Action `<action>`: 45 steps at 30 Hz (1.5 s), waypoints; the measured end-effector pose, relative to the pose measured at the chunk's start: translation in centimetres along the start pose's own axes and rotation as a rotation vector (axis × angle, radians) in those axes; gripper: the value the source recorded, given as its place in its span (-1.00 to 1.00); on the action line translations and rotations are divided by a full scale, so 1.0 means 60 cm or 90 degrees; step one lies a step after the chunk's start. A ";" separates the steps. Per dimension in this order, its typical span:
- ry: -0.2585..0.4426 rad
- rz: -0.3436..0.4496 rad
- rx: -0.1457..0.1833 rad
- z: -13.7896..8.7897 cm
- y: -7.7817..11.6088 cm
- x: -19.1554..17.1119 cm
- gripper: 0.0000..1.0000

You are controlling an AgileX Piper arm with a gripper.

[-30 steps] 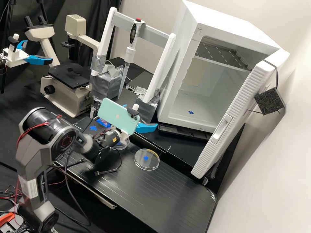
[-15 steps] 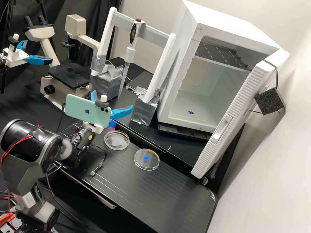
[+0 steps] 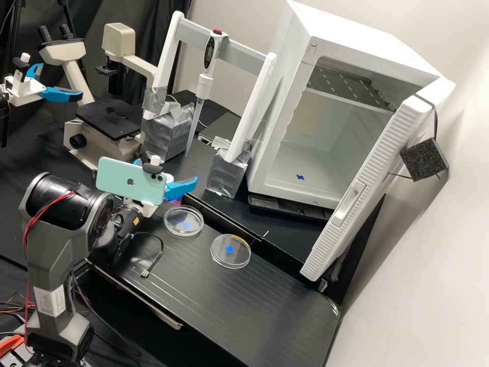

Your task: Open the bottle

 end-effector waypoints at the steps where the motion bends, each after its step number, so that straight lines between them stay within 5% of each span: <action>1: -0.001 0.000 0.000 0.001 0.000 -0.001 -1.00; 45: -0.013 -0.005 -0.002 0.008 -0.002 -0.013 -1.00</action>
